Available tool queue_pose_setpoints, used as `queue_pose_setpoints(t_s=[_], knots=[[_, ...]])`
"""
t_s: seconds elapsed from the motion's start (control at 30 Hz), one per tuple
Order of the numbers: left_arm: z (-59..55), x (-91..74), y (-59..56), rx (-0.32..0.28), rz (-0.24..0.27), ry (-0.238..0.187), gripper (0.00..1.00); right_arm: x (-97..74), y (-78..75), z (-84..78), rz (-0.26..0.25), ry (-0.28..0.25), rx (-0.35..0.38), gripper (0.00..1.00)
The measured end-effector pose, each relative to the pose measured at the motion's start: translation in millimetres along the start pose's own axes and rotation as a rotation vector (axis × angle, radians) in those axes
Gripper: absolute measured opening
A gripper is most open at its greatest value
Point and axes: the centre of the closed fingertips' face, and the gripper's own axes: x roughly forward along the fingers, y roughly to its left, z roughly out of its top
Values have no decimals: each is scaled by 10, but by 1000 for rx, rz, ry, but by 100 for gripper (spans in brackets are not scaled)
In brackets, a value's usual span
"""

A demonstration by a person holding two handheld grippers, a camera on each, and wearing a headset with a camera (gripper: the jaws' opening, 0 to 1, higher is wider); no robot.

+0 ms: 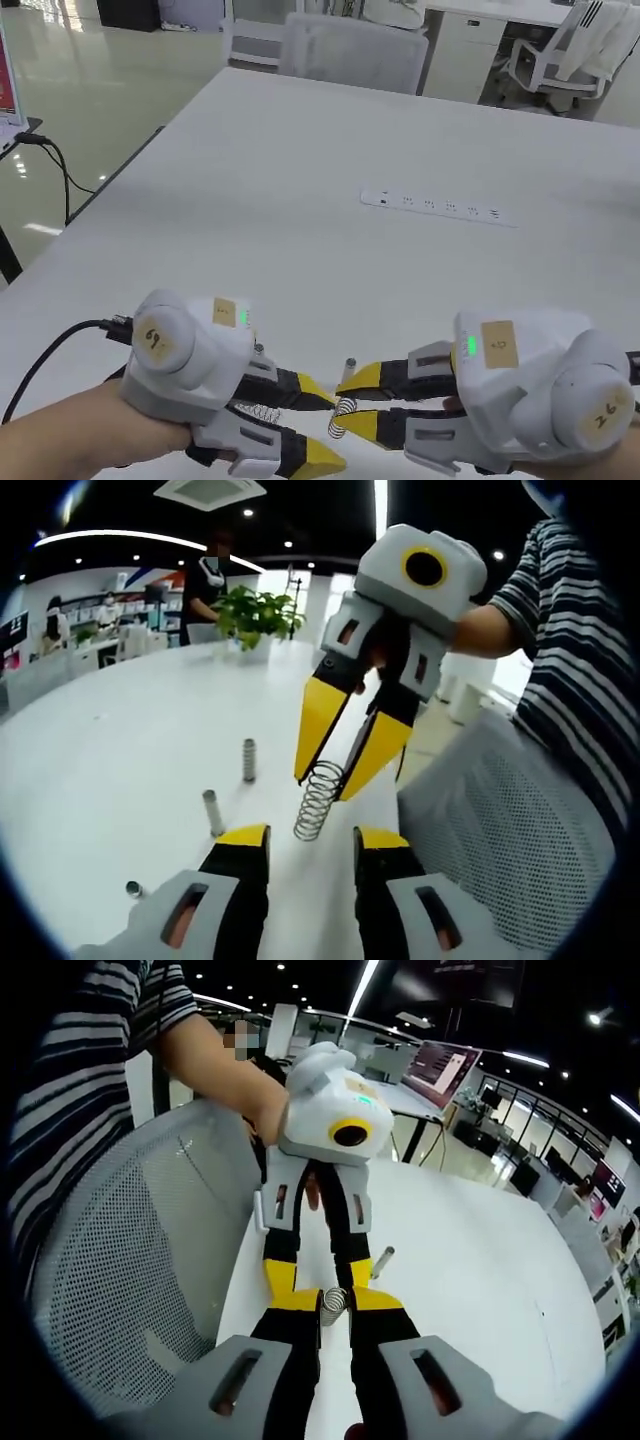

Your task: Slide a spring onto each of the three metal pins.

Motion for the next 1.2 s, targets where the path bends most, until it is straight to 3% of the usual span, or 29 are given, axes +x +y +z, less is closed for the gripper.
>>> queue_pose_setpoints(t_s=[0.23,0.37,0.87,0.97,1.2], knots=[[-18,-63,23,-20,21,-2,37,-21,-33,-47,-24,13,0,7],[-63,-122,9,-17,19,10,37,-33,-56,-78,-37,21,3,7],[-244,-519,126,-87,90,12,47,-23,-88,-171,-63,46,7,7],[-266,-587,137,-93,102,4,53,-20,-96,-191,-67,54,4,7],[-349,-749,285,-103,190,-12,73,-29,-143,-234,-81,64,12,7]])
